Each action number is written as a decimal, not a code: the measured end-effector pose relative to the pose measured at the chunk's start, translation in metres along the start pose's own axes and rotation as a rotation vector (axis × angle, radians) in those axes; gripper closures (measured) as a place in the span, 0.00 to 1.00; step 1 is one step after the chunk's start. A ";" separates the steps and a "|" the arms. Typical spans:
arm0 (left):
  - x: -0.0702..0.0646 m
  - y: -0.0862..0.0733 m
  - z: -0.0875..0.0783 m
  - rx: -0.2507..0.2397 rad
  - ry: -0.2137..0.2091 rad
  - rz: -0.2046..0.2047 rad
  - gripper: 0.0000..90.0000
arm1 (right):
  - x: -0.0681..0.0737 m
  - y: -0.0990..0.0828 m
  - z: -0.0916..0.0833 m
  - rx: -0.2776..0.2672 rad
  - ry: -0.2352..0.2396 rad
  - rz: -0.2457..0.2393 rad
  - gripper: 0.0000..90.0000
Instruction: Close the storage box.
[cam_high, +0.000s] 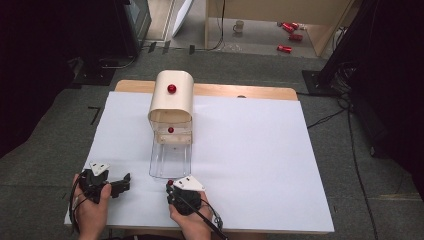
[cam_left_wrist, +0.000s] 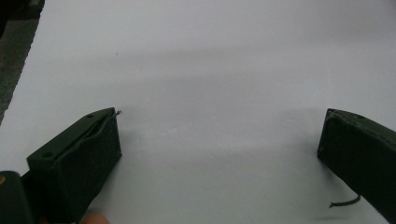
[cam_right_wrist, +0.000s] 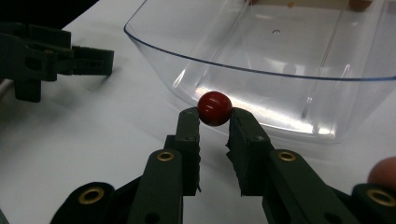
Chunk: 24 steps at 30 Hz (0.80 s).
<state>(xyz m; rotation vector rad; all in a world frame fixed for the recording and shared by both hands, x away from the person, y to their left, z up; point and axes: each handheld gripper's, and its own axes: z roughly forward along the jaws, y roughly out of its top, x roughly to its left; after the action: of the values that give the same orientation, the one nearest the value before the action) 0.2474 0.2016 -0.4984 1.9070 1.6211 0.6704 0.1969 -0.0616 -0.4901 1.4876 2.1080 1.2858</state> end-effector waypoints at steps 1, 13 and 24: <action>0.000 0.000 0.000 0.001 -0.001 0.002 0.00 | 0.000 0.002 -0.001 -0.004 -0.001 0.002 0.84; 0.000 0.000 0.000 0.000 0.000 0.000 0.00 | -0.006 0.032 0.006 -0.026 -0.022 -0.009 0.84; 0.000 0.000 0.000 0.001 0.000 0.000 0.00 | -0.021 0.058 0.030 -0.030 -0.051 -0.008 0.84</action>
<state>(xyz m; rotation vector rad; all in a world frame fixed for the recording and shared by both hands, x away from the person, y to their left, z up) 0.2474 0.2017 -0.4983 1.9075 1.6210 0.6696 0.2618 -0.0599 -0.4677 1.4820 2.0523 1.2570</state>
